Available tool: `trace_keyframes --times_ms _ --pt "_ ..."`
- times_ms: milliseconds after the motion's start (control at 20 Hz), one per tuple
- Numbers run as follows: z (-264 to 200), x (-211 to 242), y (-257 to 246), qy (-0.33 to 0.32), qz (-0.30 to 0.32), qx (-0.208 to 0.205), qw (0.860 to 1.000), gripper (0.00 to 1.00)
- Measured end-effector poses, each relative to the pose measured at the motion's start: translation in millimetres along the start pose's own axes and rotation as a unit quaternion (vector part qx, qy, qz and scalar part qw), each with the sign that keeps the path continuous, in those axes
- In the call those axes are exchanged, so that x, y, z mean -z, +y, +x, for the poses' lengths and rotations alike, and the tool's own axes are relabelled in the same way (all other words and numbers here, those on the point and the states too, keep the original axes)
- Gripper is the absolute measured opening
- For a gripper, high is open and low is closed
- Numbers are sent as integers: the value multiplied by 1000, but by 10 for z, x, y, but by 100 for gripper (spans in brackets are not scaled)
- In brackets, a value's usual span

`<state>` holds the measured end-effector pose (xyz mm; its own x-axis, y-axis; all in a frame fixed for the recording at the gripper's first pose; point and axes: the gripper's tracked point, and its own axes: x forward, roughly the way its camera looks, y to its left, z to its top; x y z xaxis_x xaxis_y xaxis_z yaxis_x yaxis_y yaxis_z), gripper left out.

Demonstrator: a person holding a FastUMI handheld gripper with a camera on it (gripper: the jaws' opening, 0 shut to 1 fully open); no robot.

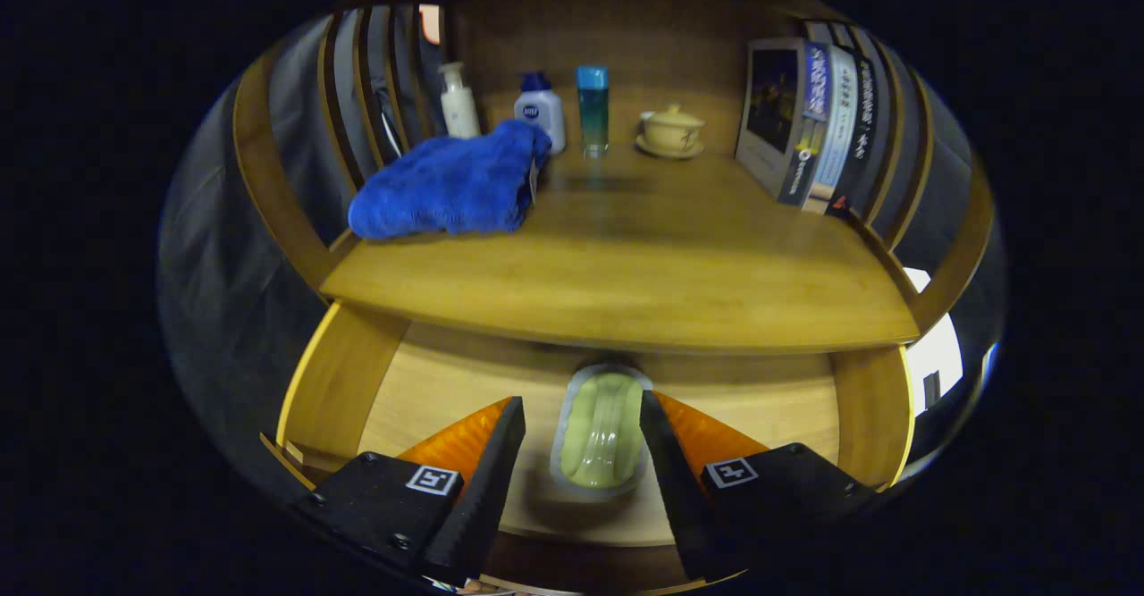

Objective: Pull open the drawer, take out the items inside it, and place them on the countertop above the cabinet.

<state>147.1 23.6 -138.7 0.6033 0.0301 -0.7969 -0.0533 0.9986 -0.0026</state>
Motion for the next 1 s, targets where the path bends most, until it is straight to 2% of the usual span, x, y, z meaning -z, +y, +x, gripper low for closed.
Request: trace_keyframes --times_ms 200,400,500,700,800,1000 --pt "167 59 -72 33 12 10 999 85" --pt "309 167 -148 56 44 18 997 80" --pt "348 208 -200 60 48 23 997 68" --pt "365 255 -296 61 65 32 996 26" --pt "344 254 -295 56 61 27 996 21" --pt "188 209 -257 39 63 15 997 21"
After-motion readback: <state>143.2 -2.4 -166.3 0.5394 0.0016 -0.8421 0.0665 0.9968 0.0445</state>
